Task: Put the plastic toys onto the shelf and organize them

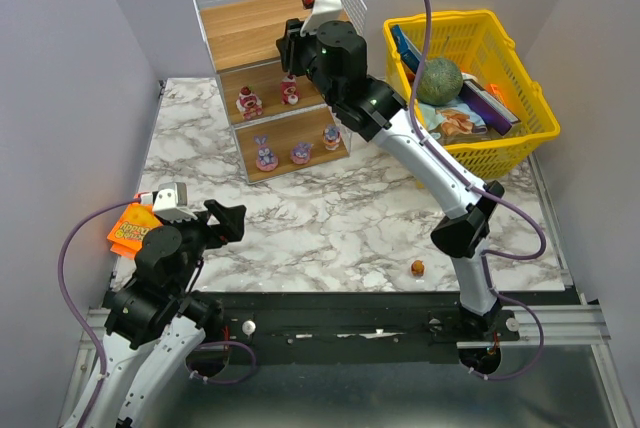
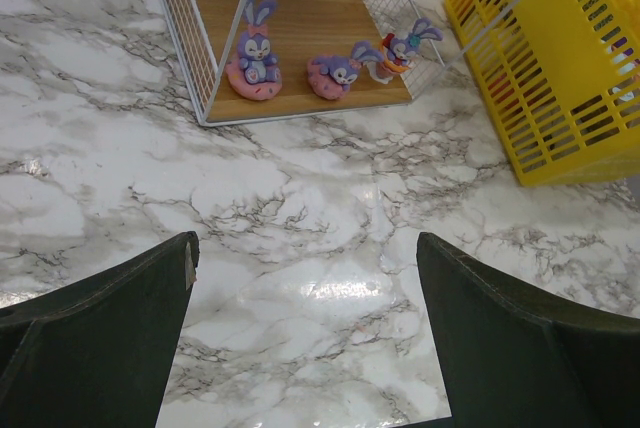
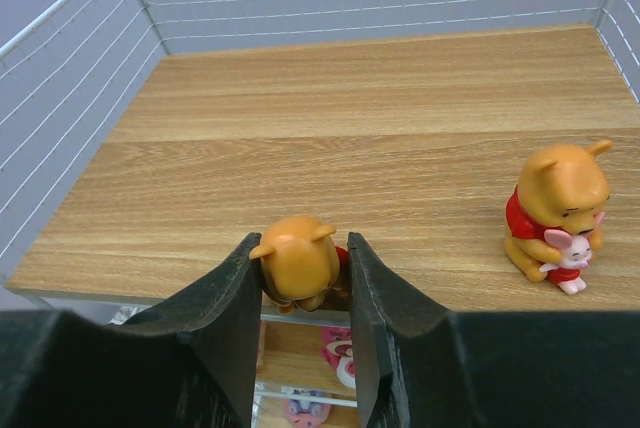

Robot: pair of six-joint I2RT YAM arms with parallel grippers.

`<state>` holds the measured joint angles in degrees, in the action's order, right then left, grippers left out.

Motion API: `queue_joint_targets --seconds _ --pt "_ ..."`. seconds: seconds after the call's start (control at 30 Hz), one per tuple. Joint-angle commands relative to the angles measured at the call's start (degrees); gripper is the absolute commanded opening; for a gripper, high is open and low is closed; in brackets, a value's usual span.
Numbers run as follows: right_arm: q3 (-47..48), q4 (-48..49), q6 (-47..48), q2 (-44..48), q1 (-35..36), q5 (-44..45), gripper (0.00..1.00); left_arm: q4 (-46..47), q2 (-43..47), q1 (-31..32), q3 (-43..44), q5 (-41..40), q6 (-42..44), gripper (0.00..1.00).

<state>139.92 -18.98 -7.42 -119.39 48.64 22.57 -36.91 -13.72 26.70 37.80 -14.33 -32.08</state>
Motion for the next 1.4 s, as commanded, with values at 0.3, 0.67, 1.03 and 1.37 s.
queue_joint_targets --seconds 0.3,0.67,1.03,1.37 --pt "0.9 -13.7 3.2 -5.3 -0.5 -2.3 0.48 0.7 0.5 -0.1 -0.3 0.4 0.7 0.99" --pt "1.6 -13.6 4.0 -6.4 -0.5 -2.4 0.51 0.7 0.4 -0.1 -0.4 0.3 0.7 0.99" --pt "-1.8 -10.3 5.0 -3.2 -0.6 -5.4 0.73 0.7 0.4 -0.1 -0.3 0.4 0.7 0.99" --pt "-7.5 -5.9 3.8 3.4 -0.6 -7.7 0.76 0.8 0.2 -0.1 -0.3 0.3 0.7 0.99"
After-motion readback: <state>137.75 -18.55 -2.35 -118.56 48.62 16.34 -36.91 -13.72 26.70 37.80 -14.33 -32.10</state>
